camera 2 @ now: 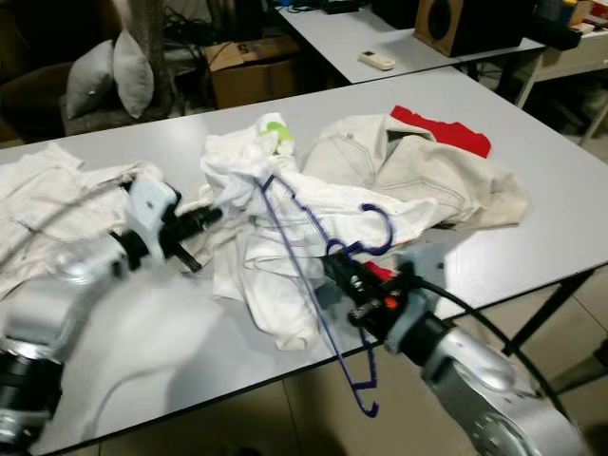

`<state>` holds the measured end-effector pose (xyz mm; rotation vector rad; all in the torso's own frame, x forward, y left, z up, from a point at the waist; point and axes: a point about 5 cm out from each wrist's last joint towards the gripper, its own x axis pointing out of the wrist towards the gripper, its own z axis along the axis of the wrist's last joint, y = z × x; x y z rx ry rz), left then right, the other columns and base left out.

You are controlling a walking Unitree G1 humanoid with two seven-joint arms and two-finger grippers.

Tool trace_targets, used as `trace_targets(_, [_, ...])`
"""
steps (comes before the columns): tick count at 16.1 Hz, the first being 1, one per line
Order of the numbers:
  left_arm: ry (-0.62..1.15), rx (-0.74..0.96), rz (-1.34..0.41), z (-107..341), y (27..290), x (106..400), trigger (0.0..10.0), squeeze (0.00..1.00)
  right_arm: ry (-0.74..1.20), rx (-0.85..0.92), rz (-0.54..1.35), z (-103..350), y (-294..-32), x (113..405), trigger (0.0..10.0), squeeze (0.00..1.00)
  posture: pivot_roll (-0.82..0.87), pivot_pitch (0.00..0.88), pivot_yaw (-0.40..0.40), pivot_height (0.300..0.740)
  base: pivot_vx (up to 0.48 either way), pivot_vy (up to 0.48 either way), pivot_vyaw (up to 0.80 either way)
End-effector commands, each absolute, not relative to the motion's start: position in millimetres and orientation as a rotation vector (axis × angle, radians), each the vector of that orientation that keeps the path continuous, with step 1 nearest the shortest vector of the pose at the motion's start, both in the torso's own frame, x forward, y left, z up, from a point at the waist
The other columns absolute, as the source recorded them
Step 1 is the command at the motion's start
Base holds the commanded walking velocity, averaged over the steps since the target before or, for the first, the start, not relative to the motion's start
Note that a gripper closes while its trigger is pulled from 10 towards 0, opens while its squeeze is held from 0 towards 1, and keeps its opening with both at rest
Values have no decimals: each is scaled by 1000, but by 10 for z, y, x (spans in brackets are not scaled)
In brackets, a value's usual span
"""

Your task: Hang hanger

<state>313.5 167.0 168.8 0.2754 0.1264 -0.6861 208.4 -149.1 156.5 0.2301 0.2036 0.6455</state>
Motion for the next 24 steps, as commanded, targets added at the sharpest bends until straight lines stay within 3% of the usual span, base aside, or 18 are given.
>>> trace_targets(1, [46, 357, -667, 2035, 1759, 3206, 0, 0, 226, 223, 656, 1545, -1438, 2118, 10000, 0, -10, 0, 82, 740, 0, 0, 0])
trace_targets(4, [0, 423, -683, 2343, 1748, 3218, 0, 0, 215, 248, 682, 1547, -1389, 2142, 10000, 0, 12, 0, 88, 740, 0, 0, 0])
trace_targets(7, [35, 548, -671, 2320, 1737, 3227, 0, 0, 198, 273, 719, 1583, -1389, 2070, 10000, 0, 10, 0, 94, 740, 0, 0, 0])
trace_targets(11, [17, 539, -669, 2429, 1710, 3255, 0, 0, 214, 288, 756, 1587, -1408, 1979, 10000, 0, 1, 0, 103, 740, 0, 0, 0])
trace_targets(18, [13, 564, -750, 2505, 1610, 3226, 0, 0, 289, 291, 717, 1488, -1338, 2196, 10000, 0, 5, 0, 102, 740, 0, 0, 0])
trace_targets(24, [44, 576, -820, 2458, 1539, 3198, 0, 0, 316, 329, 660, 1518, -1231, 2570, 10000, 0, 8, 0, 94, 740, 0, 0, 0])
